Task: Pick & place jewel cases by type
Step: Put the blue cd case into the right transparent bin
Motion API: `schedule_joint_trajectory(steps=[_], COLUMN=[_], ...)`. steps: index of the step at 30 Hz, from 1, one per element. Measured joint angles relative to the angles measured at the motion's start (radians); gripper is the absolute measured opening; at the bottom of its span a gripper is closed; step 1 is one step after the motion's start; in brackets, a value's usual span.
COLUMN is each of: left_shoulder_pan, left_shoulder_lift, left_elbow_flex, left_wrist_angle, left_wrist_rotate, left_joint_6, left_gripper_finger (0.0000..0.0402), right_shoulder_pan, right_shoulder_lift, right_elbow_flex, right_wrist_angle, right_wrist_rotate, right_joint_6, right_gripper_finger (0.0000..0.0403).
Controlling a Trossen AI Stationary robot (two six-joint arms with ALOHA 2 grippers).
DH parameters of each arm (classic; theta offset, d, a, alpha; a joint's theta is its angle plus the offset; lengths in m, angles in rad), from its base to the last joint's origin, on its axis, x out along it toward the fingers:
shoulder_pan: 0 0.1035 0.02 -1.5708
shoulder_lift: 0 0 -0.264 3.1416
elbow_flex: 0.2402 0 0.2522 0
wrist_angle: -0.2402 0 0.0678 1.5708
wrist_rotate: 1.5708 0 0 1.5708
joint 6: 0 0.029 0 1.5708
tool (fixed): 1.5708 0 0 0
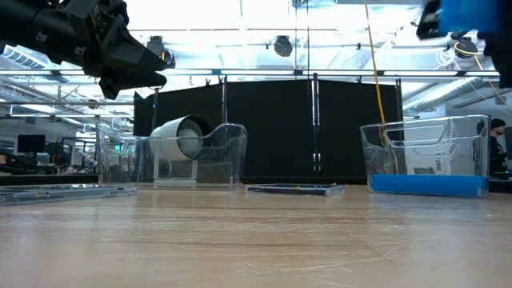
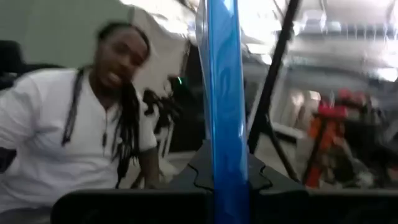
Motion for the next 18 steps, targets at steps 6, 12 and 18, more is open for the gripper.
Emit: schedule_joint_trajectory(steps=[6, 12, 18], left_shoulder_pan=[0.0, 0.0, 0.0], left_shoulder_lift=[0.0, 0.0, 0.0], left_elbow_flex=[0.0, 0.0, 0.0], left_wrist_angle=[0.0, 0.0, 0.001], left_wrist_rotate=[0.0, 0.0, 0.0], left_joint_6=[0.0, 0.0, 0.0], left_gripper_finger=[0.0179, 0.0179, 0.0179], right_shoulder_pan=[0.0, -0.001, 0.052], right_shoulder_lift=[0.031, 0.027, 0.054], right_elbow_flex=[0.0, 0.065, 0.426], right_wrist_angle=[0.018, 0.103, -0.493], right_wrist_rotate=[0.381, 0.735, 1.048], right_joint_6=[0.115, 0.211, 0.093], right_gripper_finger=[0.0011, 0.0011, 0.0009])
